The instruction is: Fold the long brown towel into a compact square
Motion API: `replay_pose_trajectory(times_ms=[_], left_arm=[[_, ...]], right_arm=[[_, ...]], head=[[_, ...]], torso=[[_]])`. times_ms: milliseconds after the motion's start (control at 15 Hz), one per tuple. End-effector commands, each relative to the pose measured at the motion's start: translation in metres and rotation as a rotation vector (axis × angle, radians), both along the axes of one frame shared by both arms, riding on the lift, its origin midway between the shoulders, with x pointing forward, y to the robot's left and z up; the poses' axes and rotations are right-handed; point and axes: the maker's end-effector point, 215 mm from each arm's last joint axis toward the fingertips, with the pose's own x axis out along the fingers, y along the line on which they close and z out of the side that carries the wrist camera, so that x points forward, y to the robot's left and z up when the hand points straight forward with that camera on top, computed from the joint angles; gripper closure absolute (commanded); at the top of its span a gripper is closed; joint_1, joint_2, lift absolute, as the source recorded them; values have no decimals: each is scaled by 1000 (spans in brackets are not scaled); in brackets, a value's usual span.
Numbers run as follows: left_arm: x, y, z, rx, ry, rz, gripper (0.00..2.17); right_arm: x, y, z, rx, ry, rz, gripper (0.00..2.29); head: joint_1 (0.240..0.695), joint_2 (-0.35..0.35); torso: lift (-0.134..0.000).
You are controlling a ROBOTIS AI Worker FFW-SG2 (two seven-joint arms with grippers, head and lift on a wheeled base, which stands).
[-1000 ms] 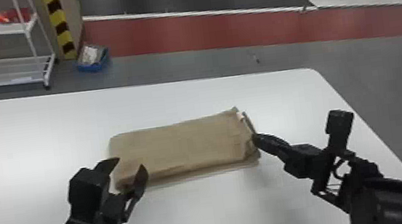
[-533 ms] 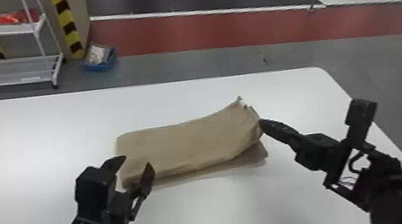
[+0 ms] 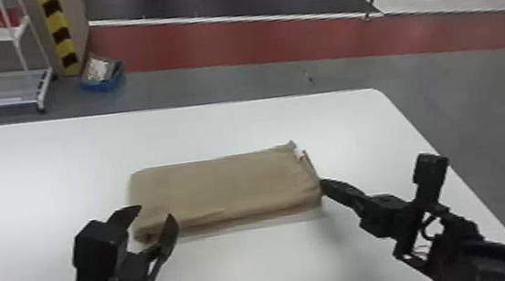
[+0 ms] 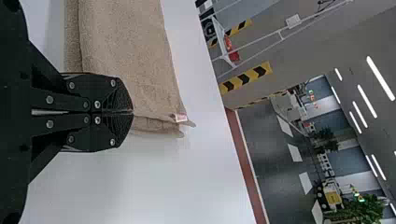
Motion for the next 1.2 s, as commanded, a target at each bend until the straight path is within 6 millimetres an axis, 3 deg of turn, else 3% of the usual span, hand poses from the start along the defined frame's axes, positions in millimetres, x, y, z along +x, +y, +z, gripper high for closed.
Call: replay_pose_trajectory(times_ms=[0, 67, 133, 200, 400, 533, 667, 733, 800, 933, 1000, 1133], left_arm=[[-1, 0, 3, -2, -5, 3, 542], [0, 3, 8, -7, -14, 12, 515], [2, 6, 14, -13, -25, 26, 495], [5, 8, 23, -23, -47, 41, 495], [12, 28, 49, -59, -94, 94, 495], [22, 16, 69, -137, -144, 92, 400], [40, -10, 61, -181, -132, 75, 140], [47, -27, 56, -208, -110, 36, 272], [56, -39, 46, -219, -58, 2, 620], [71, -51, 10, -209, 66, 17, 1760], [74, -52, 6, -218, 78, 17, 2027], [80, -50, 7, -205, 76, 16, 2027]], right_arm=[[-1, -1, -4, -7, 11, 0, 1143], [-2, -2, -4, -4, 10, -2, 792], [-3, -7, -1, 5, 7, -12, 235], [-4, -11, 0, 7, 5, -20, 43], [-2, -25, 14, 22, -11, -44, 46], [-4, -21, 17, 35, 10, -39, 46], [-3, -19, 23, 33, -1, -36, 49], [-4, -17, 22, 36, 5, -35, 53], [-4, -16, 22, 36, 4, -35, 63], [-4, -14, 21, 43, 11, -34, 63], [-3, -15, 20, 43, 14, -38, 63], [15, -18, 31, 36, -11, -42, 63]], head=[[695, -232], [695, -233], [695, -234], [695, -232], [695, -230], [695, -227], [695, -232], [695, -239], [695, -247], [695, -275], [695, -280], [695, -283]], torso=[[-124], [-124], [-124], [-124], [-124], [-124], [-124], [-124], [-124], [-124], [-124], [-124]])
